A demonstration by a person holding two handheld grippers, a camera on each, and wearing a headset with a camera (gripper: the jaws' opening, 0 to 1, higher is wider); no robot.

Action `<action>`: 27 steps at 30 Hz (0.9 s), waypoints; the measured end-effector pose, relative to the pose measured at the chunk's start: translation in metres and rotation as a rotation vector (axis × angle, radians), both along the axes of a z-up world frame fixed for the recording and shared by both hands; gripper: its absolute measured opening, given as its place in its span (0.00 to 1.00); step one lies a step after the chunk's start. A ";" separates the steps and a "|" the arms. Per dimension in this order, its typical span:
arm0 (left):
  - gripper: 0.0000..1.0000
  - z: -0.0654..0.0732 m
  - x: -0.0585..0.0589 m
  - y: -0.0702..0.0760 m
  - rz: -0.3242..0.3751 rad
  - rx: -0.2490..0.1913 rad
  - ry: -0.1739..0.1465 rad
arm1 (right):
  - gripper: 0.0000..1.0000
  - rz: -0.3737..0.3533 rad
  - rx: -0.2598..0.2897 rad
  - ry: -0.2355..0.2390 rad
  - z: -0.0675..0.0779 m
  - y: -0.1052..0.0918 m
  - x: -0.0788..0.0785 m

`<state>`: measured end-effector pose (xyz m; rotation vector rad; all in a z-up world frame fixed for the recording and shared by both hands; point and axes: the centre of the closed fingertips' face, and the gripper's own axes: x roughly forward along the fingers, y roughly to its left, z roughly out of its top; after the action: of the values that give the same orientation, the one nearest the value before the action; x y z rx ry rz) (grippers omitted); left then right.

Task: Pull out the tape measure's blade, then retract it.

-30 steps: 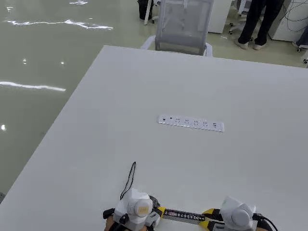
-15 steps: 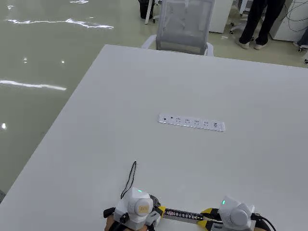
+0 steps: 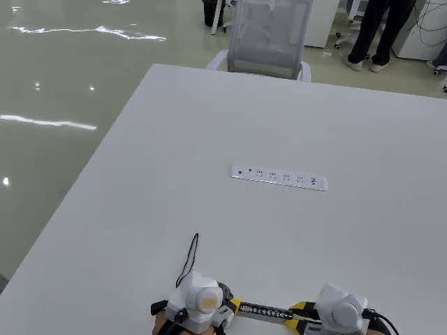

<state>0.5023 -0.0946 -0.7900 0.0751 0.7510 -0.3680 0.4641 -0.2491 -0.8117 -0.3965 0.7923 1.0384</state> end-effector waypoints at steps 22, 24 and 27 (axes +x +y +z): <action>0.64 0.000 0.000 0.000 0.001 -0.002 -0.001 | 0.14 0.038 -0.014 -0.009 0.000 0.006 0.000; 0.64 0.000 0.000 0.000 0.001 -0.003 -0.001 | 0.14 0.039 -0.014 -0.010 0.000 0.007 0.000; 0.64 0.000 0.000 0.000 0.001 -0.003 -0.002 | 0.14 0.039 -0.013 -0.009 -0.001 0.008 0.001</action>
<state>0.5027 -0.0941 -0.7900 0.0727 0.7488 -0.3680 0.4647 -0.2411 -0.8131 -0.4291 0.7858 1.0675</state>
